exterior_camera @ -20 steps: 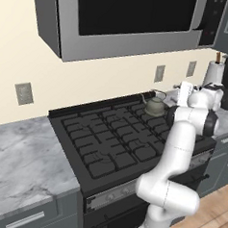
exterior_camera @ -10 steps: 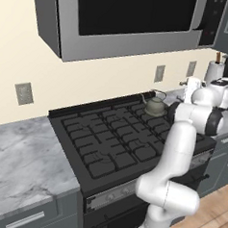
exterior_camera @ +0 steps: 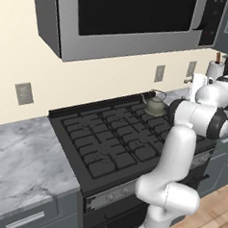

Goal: Pick the kettle from the cabinet and place it on a stove burner. Then pick the pot from the counter and place it on another stove burner. Finally, turn both burners on.

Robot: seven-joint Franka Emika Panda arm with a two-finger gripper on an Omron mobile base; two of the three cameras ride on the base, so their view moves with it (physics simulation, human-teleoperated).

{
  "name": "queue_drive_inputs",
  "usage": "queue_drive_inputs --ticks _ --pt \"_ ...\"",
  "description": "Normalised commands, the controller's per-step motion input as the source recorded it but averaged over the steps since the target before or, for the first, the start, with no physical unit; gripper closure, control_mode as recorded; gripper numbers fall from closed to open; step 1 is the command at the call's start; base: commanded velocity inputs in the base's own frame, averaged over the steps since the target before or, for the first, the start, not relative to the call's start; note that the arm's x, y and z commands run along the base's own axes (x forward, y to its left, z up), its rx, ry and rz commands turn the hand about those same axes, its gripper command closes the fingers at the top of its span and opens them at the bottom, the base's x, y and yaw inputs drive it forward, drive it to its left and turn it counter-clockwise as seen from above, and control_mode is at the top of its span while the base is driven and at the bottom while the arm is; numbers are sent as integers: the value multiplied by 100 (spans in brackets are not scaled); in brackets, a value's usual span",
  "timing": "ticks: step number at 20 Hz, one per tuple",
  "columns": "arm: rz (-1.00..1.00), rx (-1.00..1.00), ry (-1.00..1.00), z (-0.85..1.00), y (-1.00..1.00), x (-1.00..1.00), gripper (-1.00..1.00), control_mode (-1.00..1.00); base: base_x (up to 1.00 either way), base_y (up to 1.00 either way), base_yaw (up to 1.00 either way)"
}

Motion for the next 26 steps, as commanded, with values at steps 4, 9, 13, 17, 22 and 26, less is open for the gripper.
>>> queue_drive_inputs --ticks 4,9,13,17,22,26 --pt "-2 -10 -12 32 24 -64 -100 -100 0 0 0" --pt "-2 -10 -13 33 23 -65 -100 -100 0 0 0" --pt "-2 -10 -13 33 21 -64 -100 -100 0 0 0" --pt "-2 -12 -13 34 22 -59 -100 -100 0 0 0" --pt "-2 -13 -11 25 21 -56 -100 -100 0 0 0" --pt "-2 -14 -11 21 20 -57 -100 -100 0 0 0"
